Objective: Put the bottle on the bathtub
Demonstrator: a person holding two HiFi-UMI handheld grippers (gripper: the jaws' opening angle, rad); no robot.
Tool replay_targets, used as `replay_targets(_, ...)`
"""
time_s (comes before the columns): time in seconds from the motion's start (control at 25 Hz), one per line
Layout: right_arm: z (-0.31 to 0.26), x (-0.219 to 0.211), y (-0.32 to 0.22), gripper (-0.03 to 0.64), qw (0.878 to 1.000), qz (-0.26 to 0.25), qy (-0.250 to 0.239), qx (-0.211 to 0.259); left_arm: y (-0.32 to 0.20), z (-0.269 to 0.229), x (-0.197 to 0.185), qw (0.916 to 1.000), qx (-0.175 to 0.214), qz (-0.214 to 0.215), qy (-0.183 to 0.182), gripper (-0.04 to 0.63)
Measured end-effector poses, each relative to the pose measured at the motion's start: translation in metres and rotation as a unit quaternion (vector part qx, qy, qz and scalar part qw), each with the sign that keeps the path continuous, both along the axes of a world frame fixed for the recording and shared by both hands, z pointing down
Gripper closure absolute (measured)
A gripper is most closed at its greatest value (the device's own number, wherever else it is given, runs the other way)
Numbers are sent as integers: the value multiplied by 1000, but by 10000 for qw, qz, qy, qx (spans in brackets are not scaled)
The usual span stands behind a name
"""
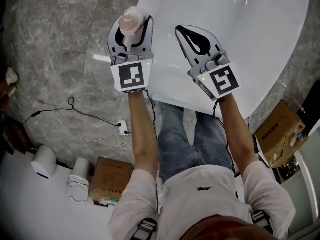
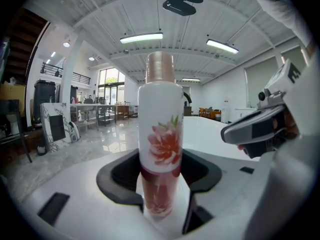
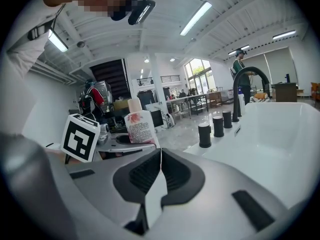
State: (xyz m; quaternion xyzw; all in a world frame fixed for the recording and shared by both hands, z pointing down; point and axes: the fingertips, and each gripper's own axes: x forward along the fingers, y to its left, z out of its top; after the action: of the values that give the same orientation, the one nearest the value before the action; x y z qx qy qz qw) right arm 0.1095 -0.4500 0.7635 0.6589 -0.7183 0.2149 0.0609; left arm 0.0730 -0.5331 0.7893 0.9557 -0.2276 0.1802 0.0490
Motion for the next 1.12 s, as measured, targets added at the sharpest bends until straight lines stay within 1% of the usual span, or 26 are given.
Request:
replay_targets(0.24, -1, -3, 1, 620, 10000, -32, 10, 3, 1, 0, 1, 10000, -23, -60, -53, 356)
replay_targets(0.52, 0, -2, 2, 620, 10000, -39, 23, -35, -3, 6, -1, 9998, -28, -117, -136, 331)
replay_targets(0.88, -1, -5, 6, 620, 10000, -49, 24, -61, 0, 5, -7, 9998, -115, -154, -47, 321)
replay_targets(1.12, -9, -10, 14, 621, 9999, -84, 83, -67, 10, 0, -21, 9996, -149, -227, -24, 321)
